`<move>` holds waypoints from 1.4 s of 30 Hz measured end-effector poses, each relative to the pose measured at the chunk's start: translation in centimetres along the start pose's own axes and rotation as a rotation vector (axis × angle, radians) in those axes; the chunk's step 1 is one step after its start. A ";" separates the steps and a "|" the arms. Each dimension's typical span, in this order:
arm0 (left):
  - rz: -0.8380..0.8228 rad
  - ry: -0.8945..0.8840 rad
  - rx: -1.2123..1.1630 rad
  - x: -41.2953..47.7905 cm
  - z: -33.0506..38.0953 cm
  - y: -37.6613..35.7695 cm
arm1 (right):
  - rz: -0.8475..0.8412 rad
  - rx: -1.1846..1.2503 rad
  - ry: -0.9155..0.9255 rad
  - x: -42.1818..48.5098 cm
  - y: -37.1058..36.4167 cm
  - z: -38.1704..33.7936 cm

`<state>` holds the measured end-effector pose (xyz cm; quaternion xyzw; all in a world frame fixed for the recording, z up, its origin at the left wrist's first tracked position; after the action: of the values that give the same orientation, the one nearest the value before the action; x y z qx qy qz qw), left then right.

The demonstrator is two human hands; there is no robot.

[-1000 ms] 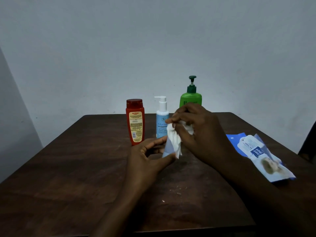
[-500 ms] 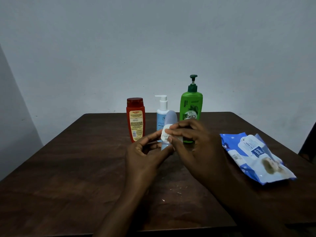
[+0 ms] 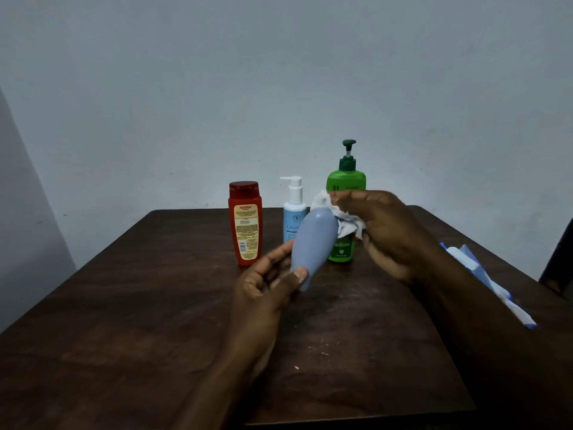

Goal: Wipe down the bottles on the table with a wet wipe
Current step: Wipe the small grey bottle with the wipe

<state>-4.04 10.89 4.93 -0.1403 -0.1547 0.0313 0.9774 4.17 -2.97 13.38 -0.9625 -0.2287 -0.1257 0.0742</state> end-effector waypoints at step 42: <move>-0.042 0.151 -0.167 0.4 -1.8 0.0 | 0.274 -0.529 0.428 -5.3 -0.7 1.8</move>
<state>-3.10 10.46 3.41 -0.2200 -0.0856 -0.0128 0.9716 -0.35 -4.21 10.22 -0.9220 -0.0366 -0.3680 -0.1149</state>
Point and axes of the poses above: each hand's wrist, its own x-axis towards the middle knuckle, its own y-axis out of the back of the hand, z = x × y, the point moved 10 cm from there along x, towards the middle knuckle, and after that the axes turned 7 degrees about -z, right-handed, at the moved point
